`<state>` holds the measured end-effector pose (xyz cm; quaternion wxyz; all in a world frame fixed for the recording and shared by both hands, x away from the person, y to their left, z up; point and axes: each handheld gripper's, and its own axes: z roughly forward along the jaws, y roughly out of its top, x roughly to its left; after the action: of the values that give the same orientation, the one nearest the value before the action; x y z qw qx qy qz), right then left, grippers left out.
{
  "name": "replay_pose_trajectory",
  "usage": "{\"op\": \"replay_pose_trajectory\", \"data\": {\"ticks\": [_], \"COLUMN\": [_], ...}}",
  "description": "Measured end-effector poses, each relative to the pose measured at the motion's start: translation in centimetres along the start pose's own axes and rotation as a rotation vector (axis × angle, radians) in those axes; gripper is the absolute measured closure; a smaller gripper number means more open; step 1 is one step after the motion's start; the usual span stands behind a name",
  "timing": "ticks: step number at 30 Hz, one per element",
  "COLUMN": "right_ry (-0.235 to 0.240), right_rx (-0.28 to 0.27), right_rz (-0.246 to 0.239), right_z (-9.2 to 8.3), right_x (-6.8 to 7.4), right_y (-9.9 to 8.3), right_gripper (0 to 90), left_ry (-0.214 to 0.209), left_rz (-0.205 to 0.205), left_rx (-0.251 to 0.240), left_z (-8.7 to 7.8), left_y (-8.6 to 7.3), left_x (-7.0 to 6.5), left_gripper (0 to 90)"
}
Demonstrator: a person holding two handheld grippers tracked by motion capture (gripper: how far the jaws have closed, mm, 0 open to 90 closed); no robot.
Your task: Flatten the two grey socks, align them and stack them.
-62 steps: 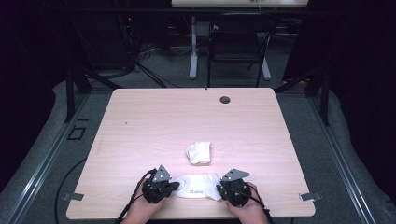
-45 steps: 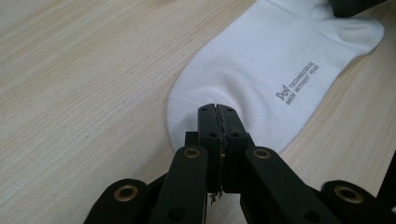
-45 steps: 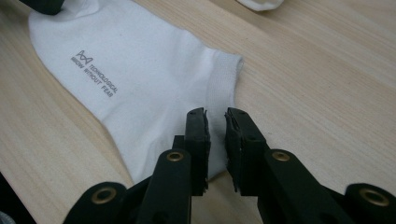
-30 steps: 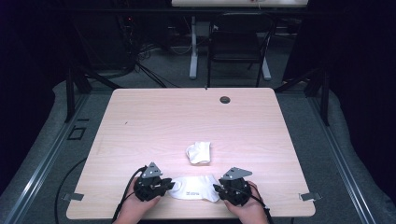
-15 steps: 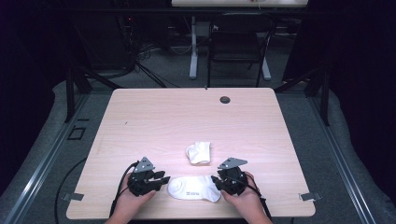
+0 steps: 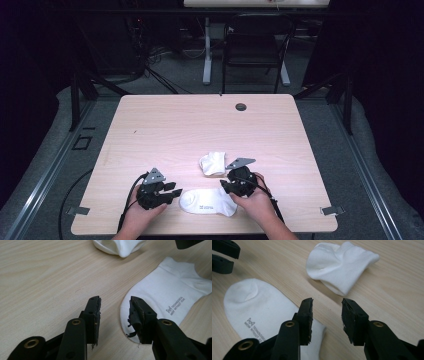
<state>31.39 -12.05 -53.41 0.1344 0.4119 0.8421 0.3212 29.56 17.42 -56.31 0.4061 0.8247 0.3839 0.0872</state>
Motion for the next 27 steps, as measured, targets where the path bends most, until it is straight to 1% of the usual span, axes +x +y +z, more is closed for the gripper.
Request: {"op": "replay_pose_trajectory", "data": {"ticks": [4, 5, 11, 12, 14, 15, 21, 22, 24, 25, 26, 27], "right_ry": [-0.005, 0.004, -0.017, -0.02, -0.025, -0.023, -0.023, -0.023, -0.019, -0.018, -0.021, -0.021], "right_rx": [-0.003, -0.007, 0.01, 0.006, 0.017, 0.015, 0.032, 0.032, 0.024, 0.03, 0.026, 0.036], "right_rz": [0.009, 0.015, -0.007, -0.008, -0.022, -0.022, -0.034, -0.034, -0.022, -0.027, -0.021, -0.032], "right_z": [0.3, 0.4, 1.0, 1.2, 1.4, 1.5, 2.1, 2.1, 2.3, 2.5, 2.6, 2.7], "right_x": [-0.2, -0.2, -0.3, -0.2, -0.1, 0.0, 0.2, 0.2, 0.2, 0.2, 0.3, 0.3], "right_y": [1.1, 1.5, 3.2, 3.4, 3.9, 4.1, 5.5, 5.5, 5.8, 6.0, 6.1, 6.2], "right_gripper": [60.7, 60.7, 60.8, 60.8, 60.9, 60.9, 61.2, 61.2, 61.4, 61.4, 61.5, 61.5], "left_ry": [0.001, 0.002, 0.004, 0.005, 0.003, 0.002, 0.002, 0.001, 0.001, 0.002, 0.002, 0.002], "left_rz": [-0.002, -0.002, 0.0, 0.0, 0.0, 0.006, -0.002, -0.002, -0.003, -0.002, -0.002, -0.002], "left_rx": [0.0, 0.002, 0.003, 0.002, 0.001, 0.002, -0.004, -0.004, -0.004, -0.004, -0.005, -0.005], "left_z": [0.0, 0.1, 0.1, 0.1, 0.1, 0.1, 0.1, 0.1, 0.2, 0.2, 0.2, 0.2], "left_y": [0.0, -0.1, -0.1, -0.1, -0.1, -0.1, -0.1, -0.1, -0.1, -0.1, -0.1, -0.1], "left_x": [0.0, 0.1, 0.0, 0.0, 0.0, 0.1, 0.1, 0.1, 0.1, 0.1, 0.1, 0.1], "left_gripper": [60.4, 60.3, 59.9, 59.9, 59.5, 59.2, 58.4, 58.4, 58.3, 58.2, 58.2, 58.2]}}
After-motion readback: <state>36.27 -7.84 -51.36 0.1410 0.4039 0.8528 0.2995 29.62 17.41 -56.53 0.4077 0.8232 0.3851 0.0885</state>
